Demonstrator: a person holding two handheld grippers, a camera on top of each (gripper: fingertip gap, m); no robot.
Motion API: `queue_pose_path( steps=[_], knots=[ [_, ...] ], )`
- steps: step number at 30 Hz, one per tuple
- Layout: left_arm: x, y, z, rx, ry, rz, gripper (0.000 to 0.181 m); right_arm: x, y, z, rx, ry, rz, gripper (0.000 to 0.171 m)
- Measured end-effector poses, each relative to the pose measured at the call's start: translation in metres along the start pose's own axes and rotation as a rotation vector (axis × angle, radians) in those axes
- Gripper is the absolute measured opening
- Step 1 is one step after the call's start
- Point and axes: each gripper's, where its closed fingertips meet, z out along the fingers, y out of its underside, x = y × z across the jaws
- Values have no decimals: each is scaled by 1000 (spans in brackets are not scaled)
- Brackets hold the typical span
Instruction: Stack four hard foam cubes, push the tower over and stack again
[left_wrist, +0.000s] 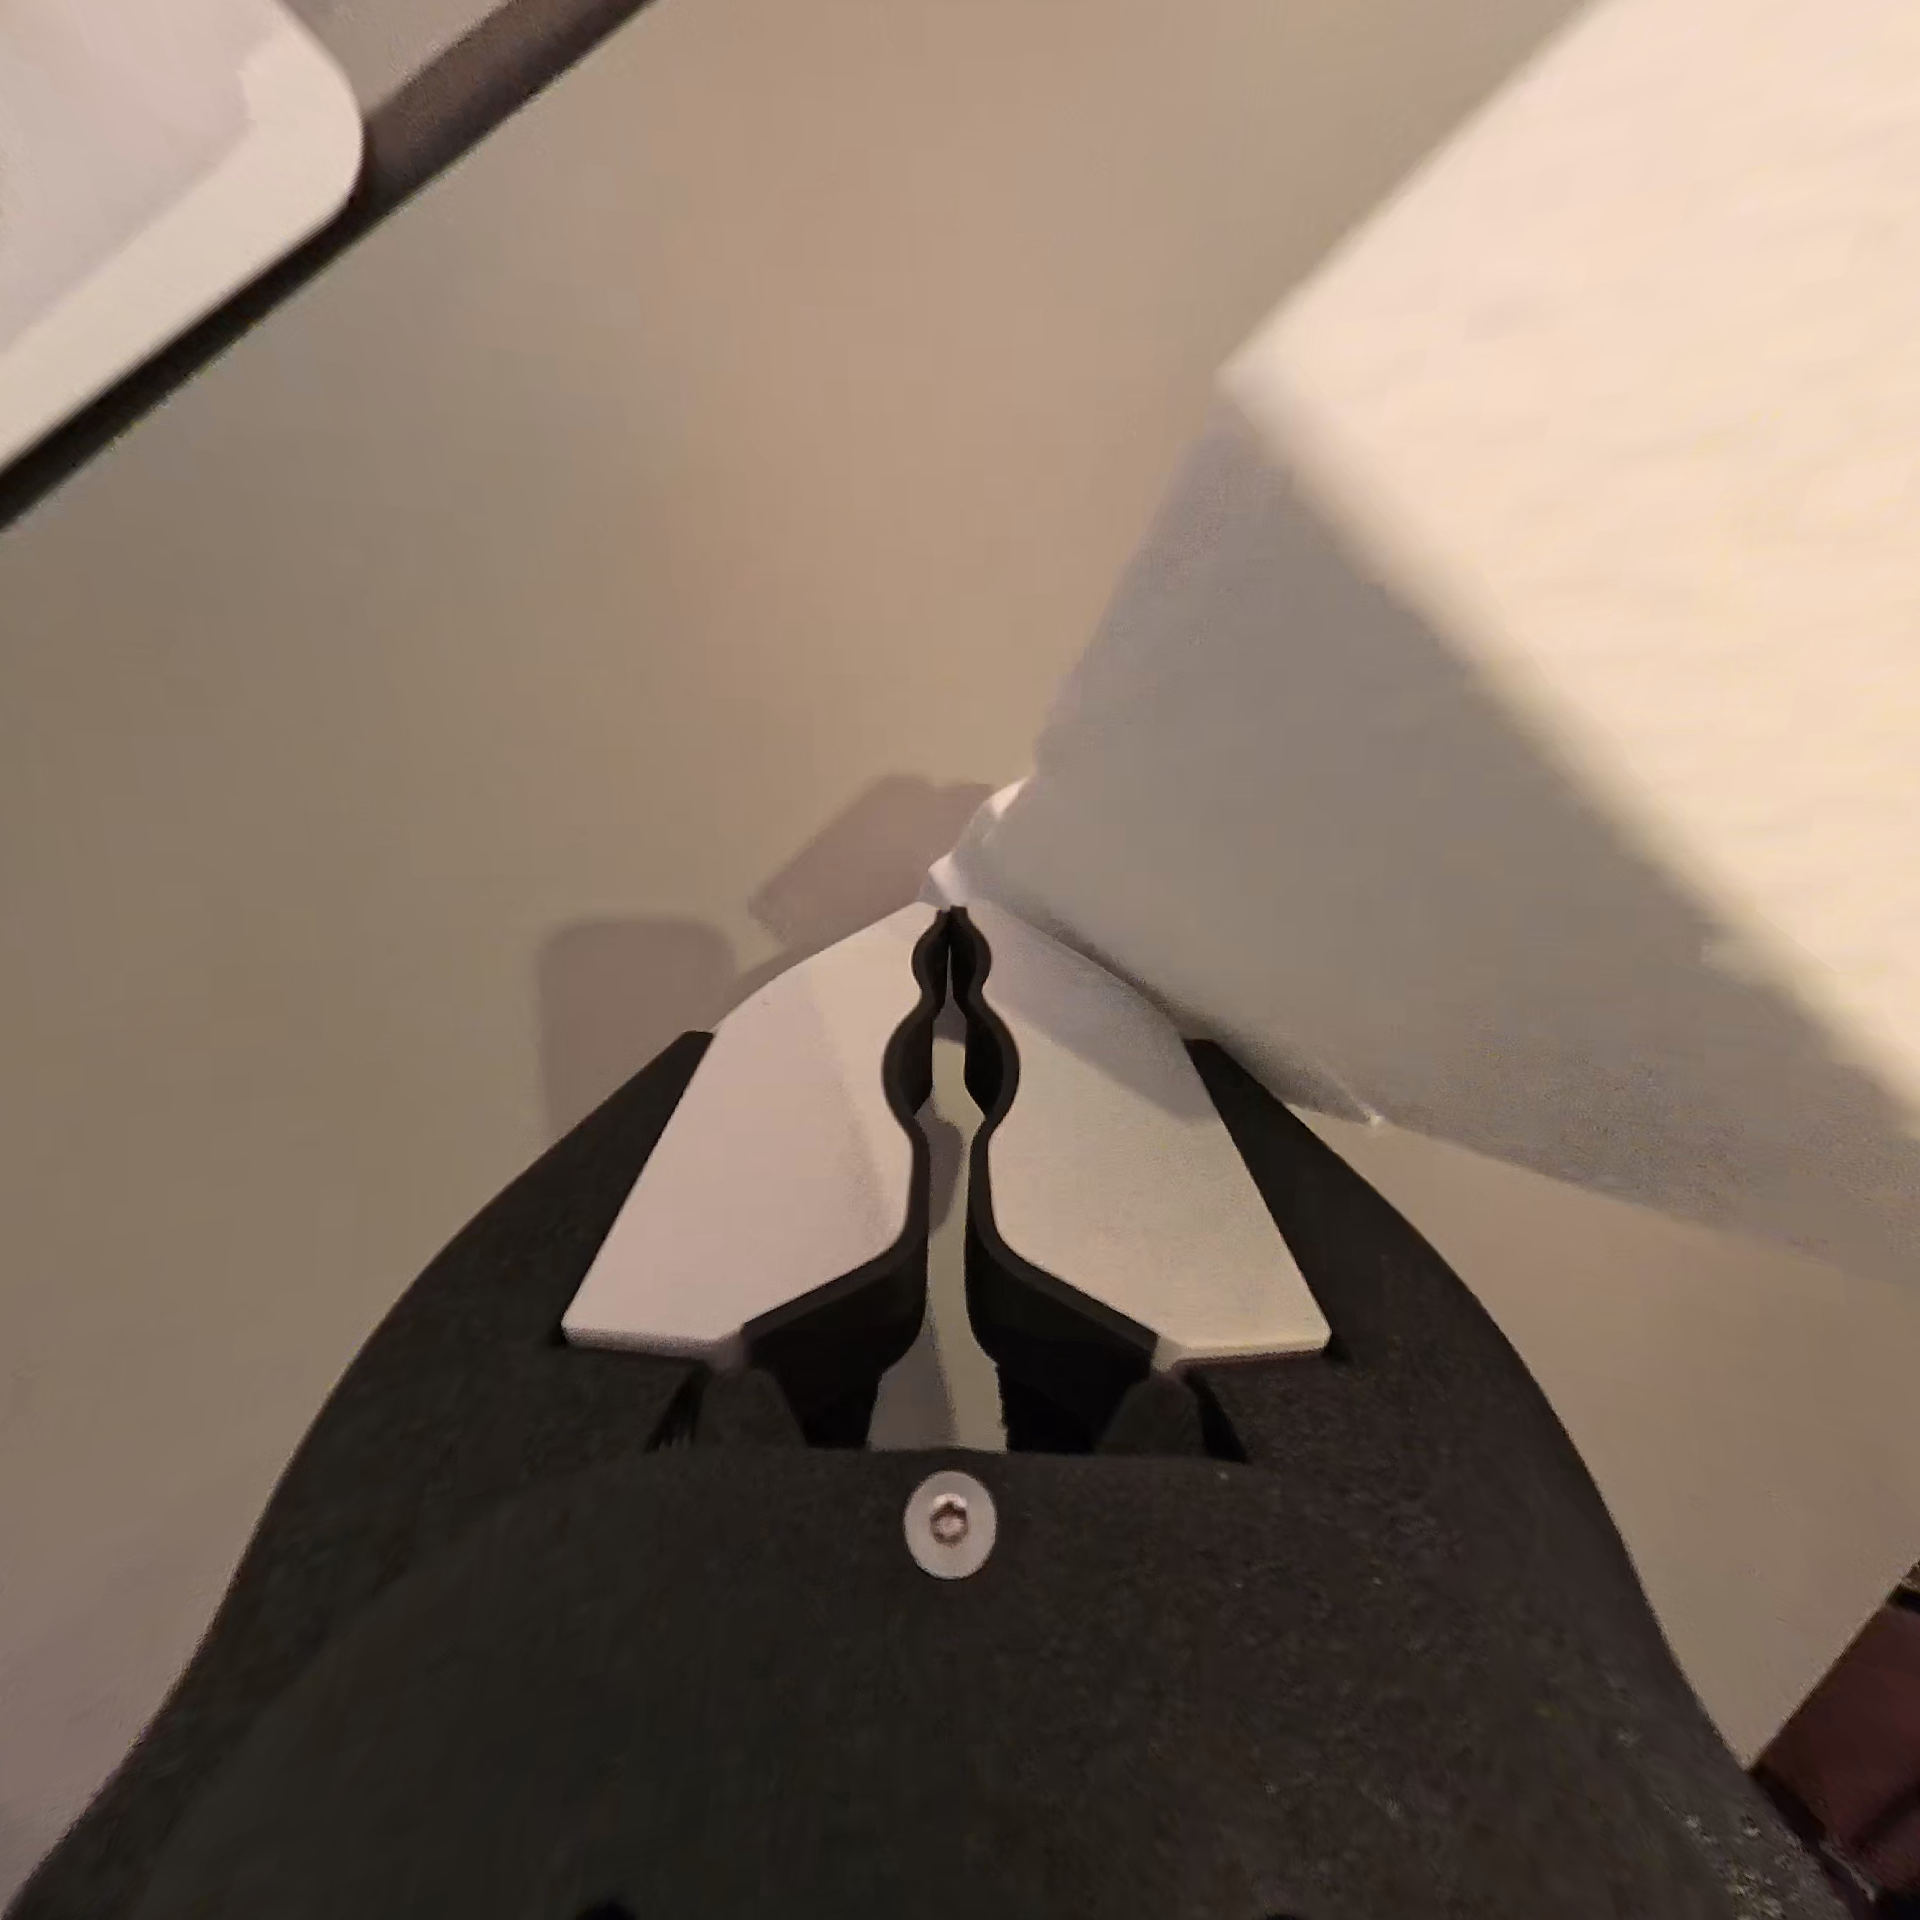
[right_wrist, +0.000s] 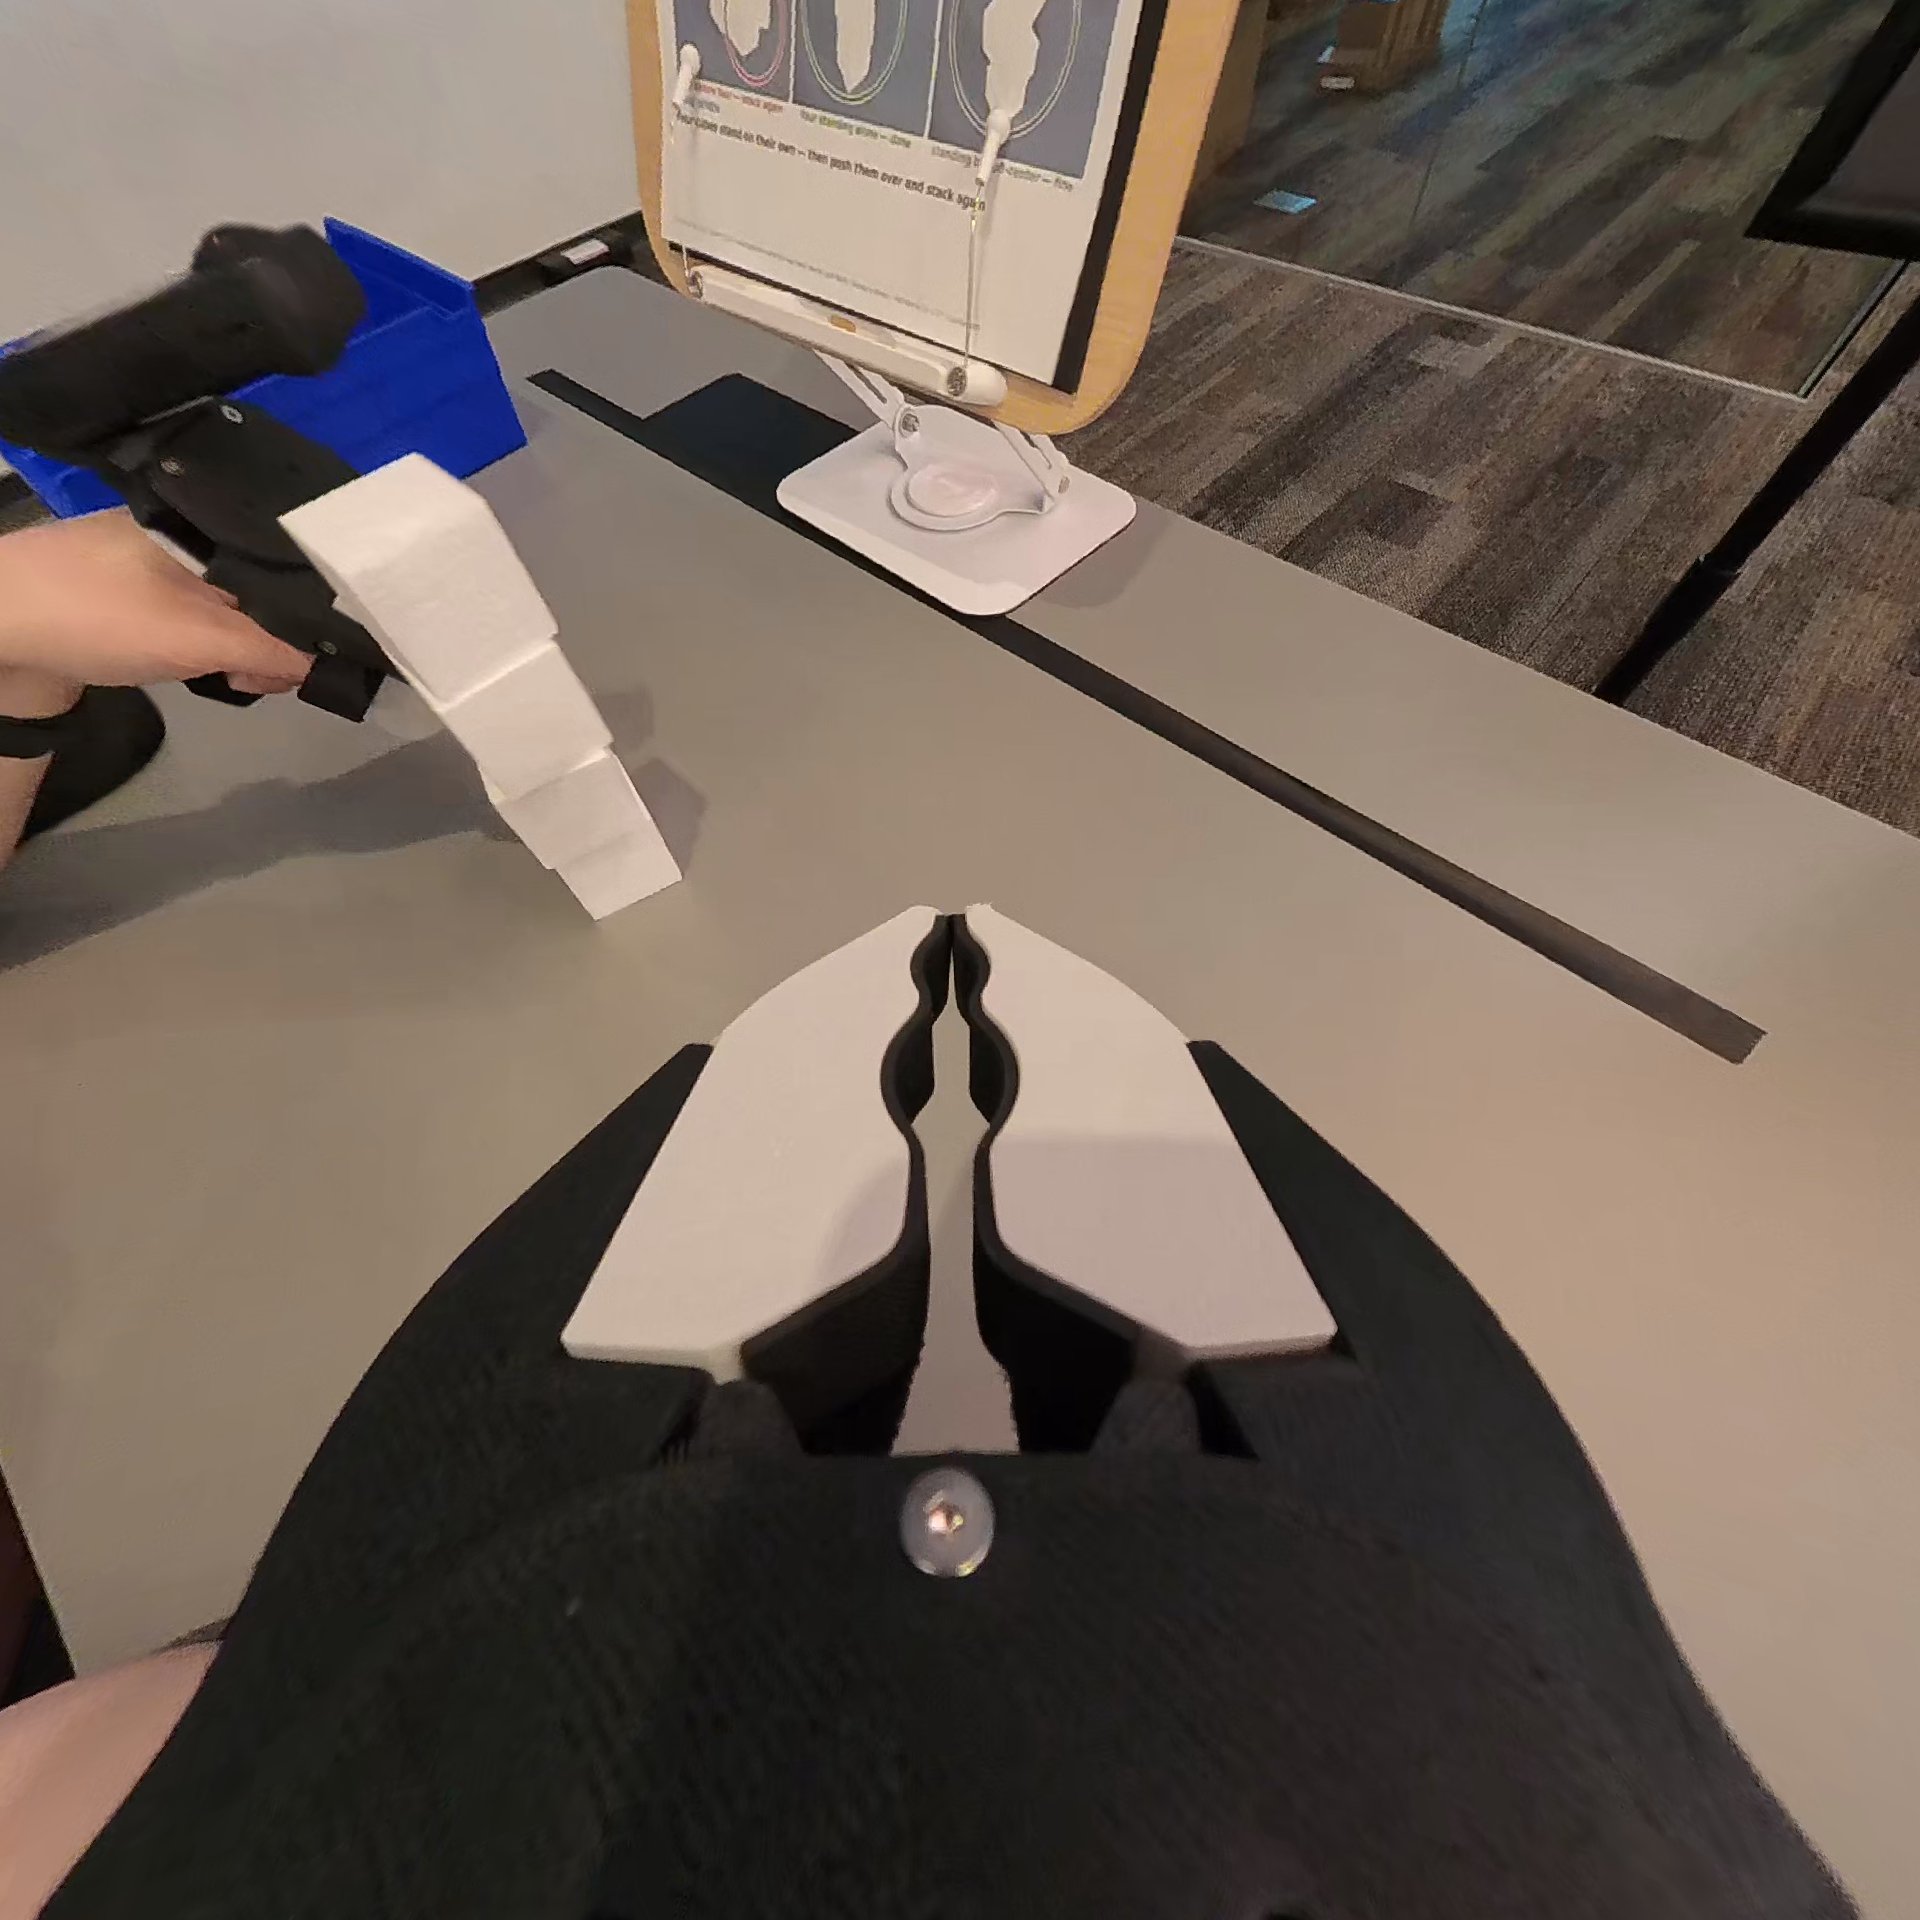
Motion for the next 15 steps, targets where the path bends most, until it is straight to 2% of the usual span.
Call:
queue_pose_path(
  steps=[6, 12, 13, 15],
  knots=[
    [67, -53, 8, 22, 28, 131, 0, -2, 2, -9, -5, 12, -23, 1],
    [88, -67, 8, 100, 103, 162, 0, 11, 12, -37, 53, 53, 20, 1],
    [85, -66, 7, 124, 106, 169, 3, 13, 14, -41, 67, 53, 32, 2],
    [78, -64, 5, 196, 119, 183, 25, 17, 19, -46, 95, 42, 53, 7]
  ],
)
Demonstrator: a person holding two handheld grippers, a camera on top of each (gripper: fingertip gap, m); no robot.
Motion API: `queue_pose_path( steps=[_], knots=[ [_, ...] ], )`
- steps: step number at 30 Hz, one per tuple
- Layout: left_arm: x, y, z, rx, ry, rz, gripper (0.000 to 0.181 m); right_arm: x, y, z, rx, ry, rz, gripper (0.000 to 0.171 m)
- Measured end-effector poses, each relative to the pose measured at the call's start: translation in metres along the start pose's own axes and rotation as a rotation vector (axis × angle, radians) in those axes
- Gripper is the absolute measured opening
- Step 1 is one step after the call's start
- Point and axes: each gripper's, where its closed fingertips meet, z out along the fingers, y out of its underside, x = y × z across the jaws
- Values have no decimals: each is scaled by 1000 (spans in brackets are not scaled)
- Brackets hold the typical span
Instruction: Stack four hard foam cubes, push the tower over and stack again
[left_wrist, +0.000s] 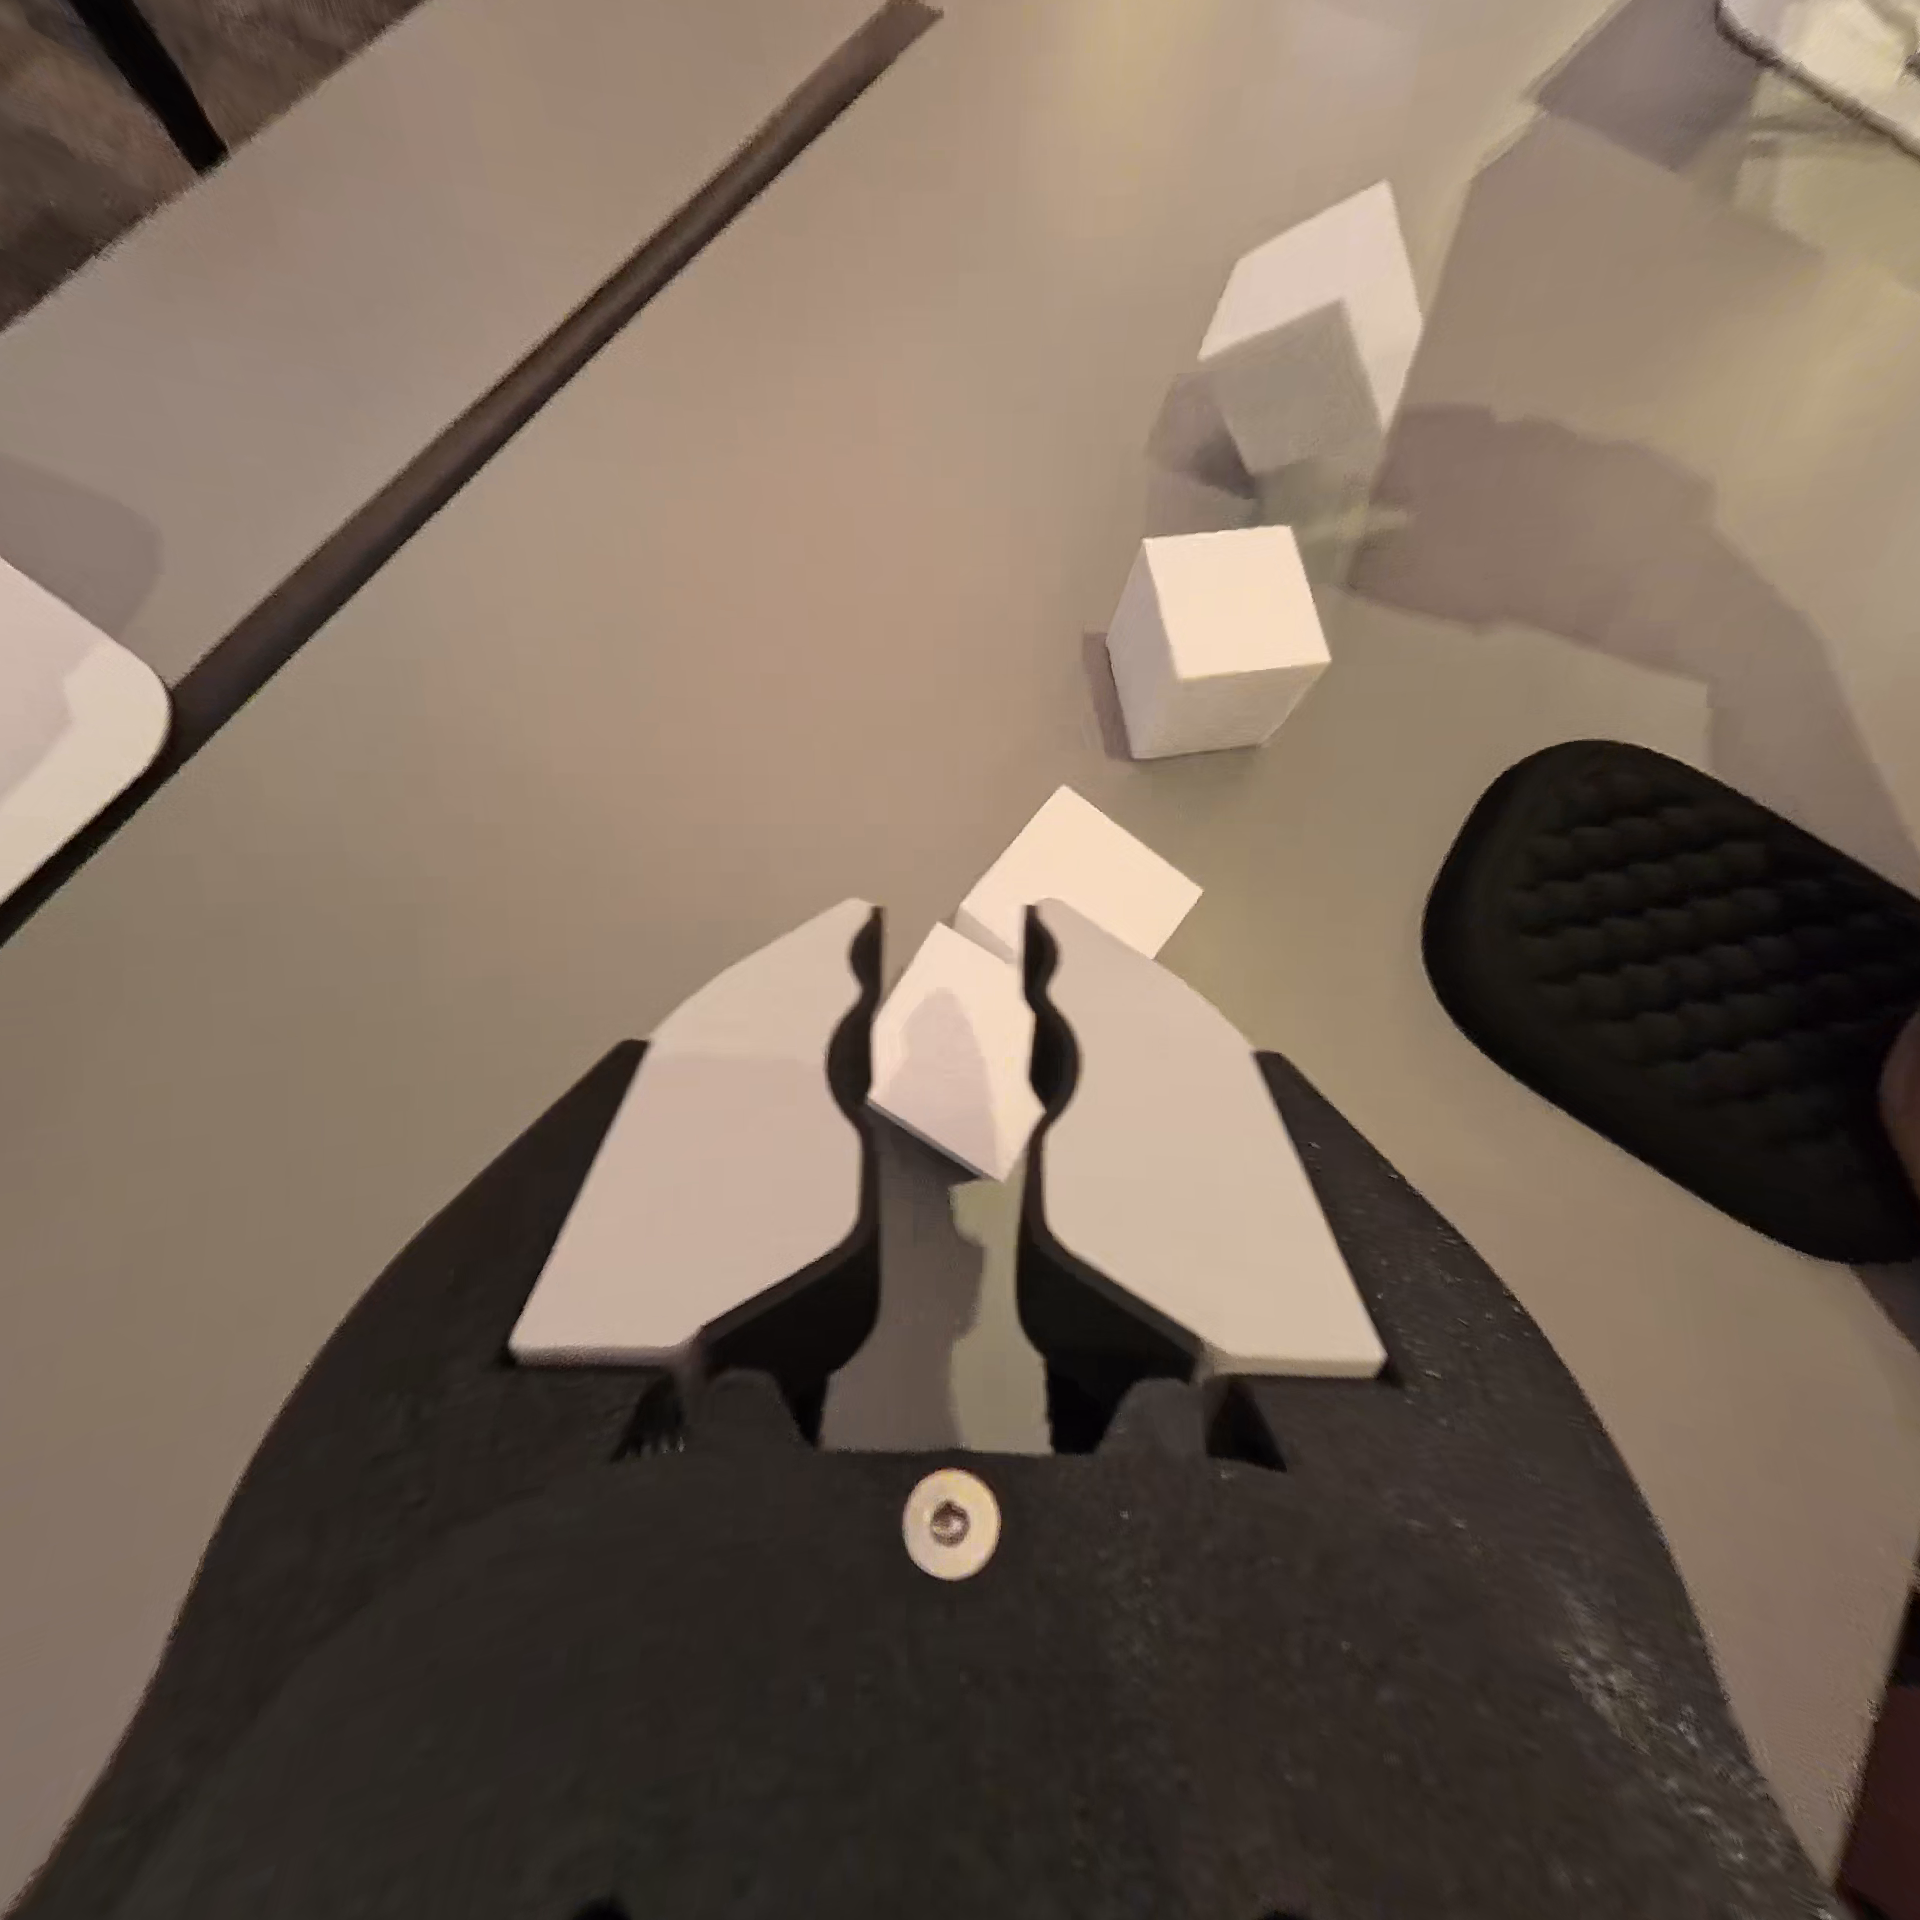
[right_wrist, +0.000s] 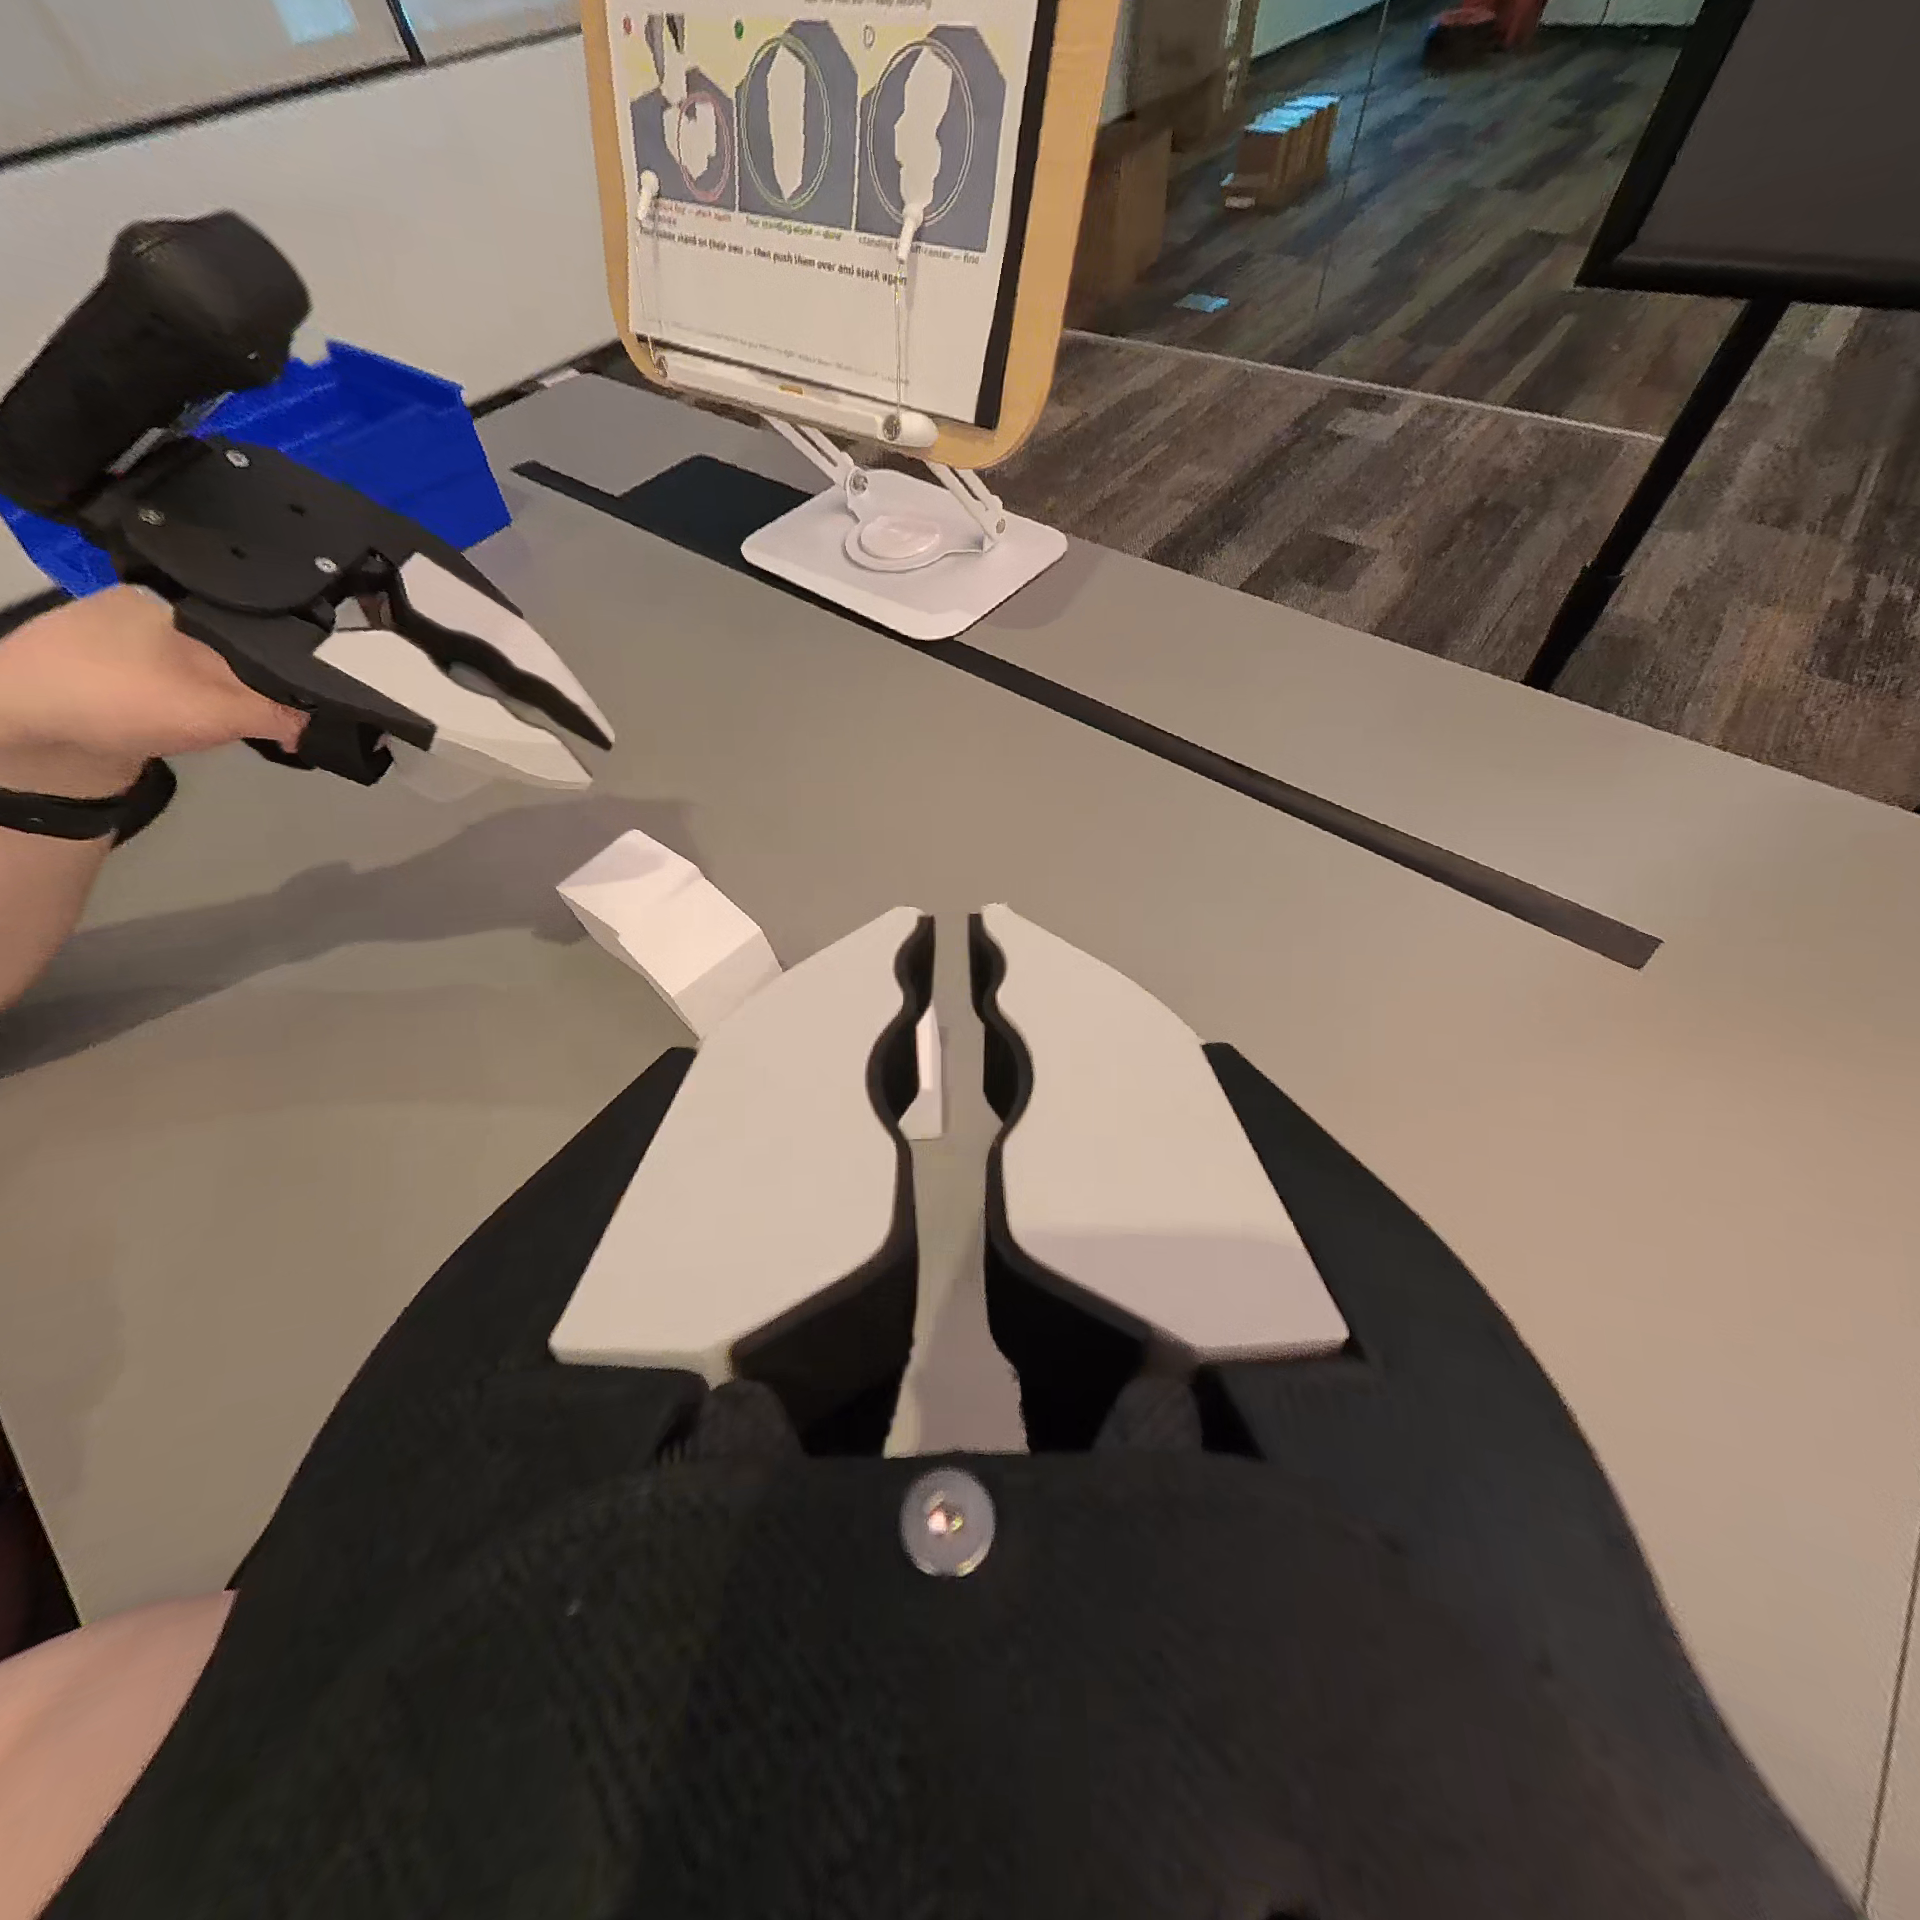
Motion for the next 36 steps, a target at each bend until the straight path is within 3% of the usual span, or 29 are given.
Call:
queue_pose_path(
  steps=[3, 6, 11, 19, 29, 32, 36],
  knots=[
    [-8, 5, -5, 135, 25, 21, 81, 13, 7, -4, 24, 24, 25, 16],
    [-13, 24, -3, 168, 14, 112, 97, 36, 12, -9, 57, 106, 50, 29],
    [-9, 43, 10, 166, 41, 235, 98, 73, 32, -12, 62, 223, 138, 42],
    [-4, 65, 38, 133, 140, 274, 95, 77, 34, -8, 71, 228, 154, 43],
    [-2, 72, 46, 116, 185, 316, 58, 79, 41, -6, 27, 240, 153, 43],
    [-7, 64, 32, 142, 180, 305, 58, 79, 39, -7, 43, 236, 158, 43],
    [1, 26, 3, 274, 226, 278, 58, 81, 39, -7, 43, 238, 162, 43]
  ],
)
